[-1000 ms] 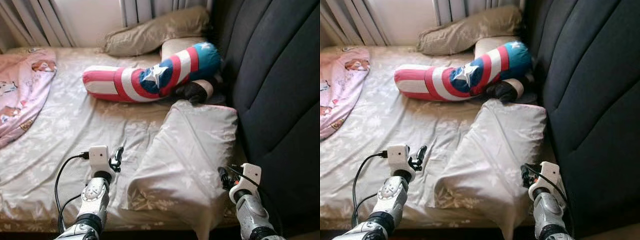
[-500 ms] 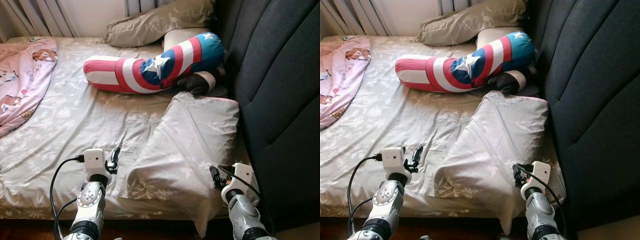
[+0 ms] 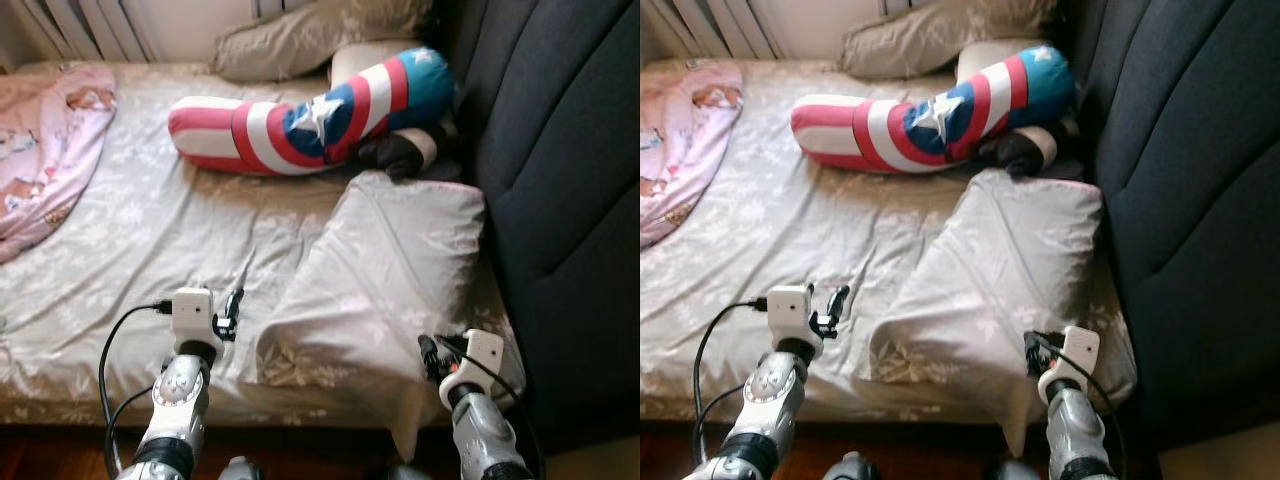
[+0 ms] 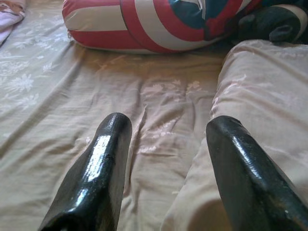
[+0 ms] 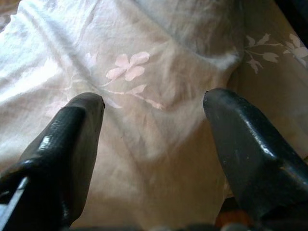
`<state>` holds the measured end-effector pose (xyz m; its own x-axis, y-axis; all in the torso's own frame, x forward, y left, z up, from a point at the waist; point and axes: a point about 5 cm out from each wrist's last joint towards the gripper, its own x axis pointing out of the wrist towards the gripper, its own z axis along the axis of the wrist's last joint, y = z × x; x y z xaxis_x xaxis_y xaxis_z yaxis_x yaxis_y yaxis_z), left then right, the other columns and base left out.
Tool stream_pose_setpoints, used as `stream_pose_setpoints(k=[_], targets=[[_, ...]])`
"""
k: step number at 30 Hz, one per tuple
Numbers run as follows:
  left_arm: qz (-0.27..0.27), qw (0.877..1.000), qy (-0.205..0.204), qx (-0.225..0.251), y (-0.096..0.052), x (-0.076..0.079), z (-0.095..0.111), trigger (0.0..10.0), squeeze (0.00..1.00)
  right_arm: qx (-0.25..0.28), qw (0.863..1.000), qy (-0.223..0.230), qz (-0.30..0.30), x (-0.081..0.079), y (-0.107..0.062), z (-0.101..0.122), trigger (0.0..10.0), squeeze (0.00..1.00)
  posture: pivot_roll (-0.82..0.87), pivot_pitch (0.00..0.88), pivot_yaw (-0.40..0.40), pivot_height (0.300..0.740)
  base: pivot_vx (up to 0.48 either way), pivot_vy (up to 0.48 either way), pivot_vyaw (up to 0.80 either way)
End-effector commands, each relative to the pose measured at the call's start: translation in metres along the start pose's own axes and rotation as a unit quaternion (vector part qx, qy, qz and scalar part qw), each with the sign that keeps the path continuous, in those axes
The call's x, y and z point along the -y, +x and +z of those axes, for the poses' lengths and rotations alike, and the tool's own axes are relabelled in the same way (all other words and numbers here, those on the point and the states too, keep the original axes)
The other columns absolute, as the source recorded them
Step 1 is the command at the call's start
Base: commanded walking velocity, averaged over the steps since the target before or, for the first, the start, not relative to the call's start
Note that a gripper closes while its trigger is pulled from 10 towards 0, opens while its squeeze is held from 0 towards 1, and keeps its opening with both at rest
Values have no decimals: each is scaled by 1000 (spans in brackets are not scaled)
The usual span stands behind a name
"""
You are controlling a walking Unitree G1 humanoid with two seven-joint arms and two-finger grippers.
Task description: Clean up the room
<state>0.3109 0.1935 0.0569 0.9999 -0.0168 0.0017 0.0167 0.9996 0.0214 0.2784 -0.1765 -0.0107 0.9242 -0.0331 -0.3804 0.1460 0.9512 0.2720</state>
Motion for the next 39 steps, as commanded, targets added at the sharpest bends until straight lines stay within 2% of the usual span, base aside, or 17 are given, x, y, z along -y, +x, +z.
stream_pose_setpoints(k=[1,6,26,38,39], targets=[[0,1000,2,-8,-1,-1,-2,10000,0,0,1000,2,-4,1,-1,-1,10000,0,39,166,2,662,0,0,0],[-3,1000,1,-5,2,-1,1,10000,0,1,1000,3,-4,-1,0,0,10000,0,31,166,5,662,112,0,0],[-10,1000,-3,-9,3,3,1,10000,0,9,1000,2,-12,0,1,3,10000,0,35,167,5,662,326,0,0],[-12,1000,-2,-13,2,4,-1,10000,0,22,998,23,-59,16,-1,8,10000,0,37,169,8,662,0,0,0],[-12,1000,-2,-13,2,4,-1,10000,0,24,997,31,-70,20,-1,9,10000,1000,38,169,8,662,0,0,0]])
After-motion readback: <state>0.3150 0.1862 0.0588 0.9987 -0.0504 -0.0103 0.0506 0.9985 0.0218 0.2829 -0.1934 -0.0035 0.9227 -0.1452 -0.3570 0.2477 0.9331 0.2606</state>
